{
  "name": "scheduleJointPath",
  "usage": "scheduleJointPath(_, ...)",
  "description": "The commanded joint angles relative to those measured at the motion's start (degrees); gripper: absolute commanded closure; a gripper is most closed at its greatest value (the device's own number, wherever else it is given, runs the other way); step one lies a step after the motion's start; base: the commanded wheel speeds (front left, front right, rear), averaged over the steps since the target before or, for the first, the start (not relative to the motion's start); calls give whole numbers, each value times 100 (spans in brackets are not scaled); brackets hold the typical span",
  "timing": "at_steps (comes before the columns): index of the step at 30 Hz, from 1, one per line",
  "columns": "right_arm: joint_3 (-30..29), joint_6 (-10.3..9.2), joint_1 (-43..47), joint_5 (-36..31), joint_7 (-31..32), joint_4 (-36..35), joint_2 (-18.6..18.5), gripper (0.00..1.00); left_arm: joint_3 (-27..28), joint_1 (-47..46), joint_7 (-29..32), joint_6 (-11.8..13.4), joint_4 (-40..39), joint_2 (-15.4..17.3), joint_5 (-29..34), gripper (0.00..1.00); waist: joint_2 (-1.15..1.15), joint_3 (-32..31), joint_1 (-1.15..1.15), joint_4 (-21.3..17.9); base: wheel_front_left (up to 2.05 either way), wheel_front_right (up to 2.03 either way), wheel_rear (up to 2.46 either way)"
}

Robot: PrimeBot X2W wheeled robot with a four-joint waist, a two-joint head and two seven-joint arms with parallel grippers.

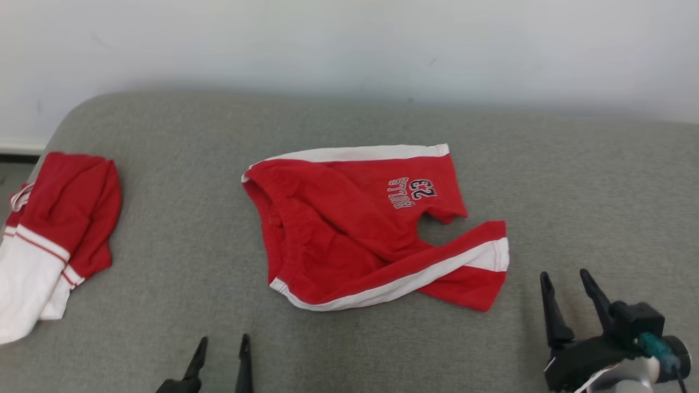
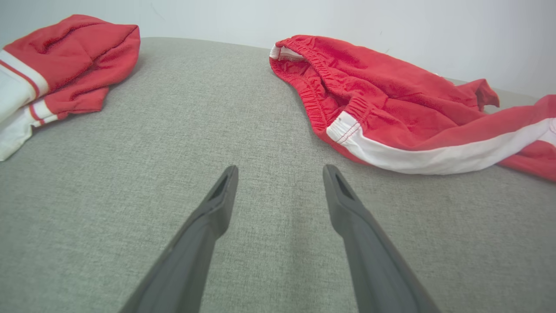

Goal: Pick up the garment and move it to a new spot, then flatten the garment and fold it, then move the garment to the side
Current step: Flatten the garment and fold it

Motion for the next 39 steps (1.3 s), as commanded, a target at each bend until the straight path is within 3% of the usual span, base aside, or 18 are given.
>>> scheduleJointPath(1,-7,-15,165,-78,1,-216,115,0,115,161,-19,48,-48,11,50,0,-1,-421,0,-441,0,0,0)
scheduleJointPath(5,-23,-15,562,-193,2,-825,364,0,436,356,-19,60,-161,7,119,0,-1,-569,0,-676,0,0,0)
scheduleJointPath(13,50,-15,964,-272,1,-1320,614,0,854,597,-19,13,-303,7,232,0,-1,-777,0,-920,0,0,0)
scheduleJointPath(26,208,-15,1314,-409,1,-1290,865,0,1124,1003,-19,-72,-495,6,450,0,-1,-1085,0,-991,0,0,0)
scheduleJointPath(39,382,-15,1236,-378,1,-1141,917,0,1095,1010,-19,-180,-579,5,343,0,-1,-996,0,-886,0,0,0)
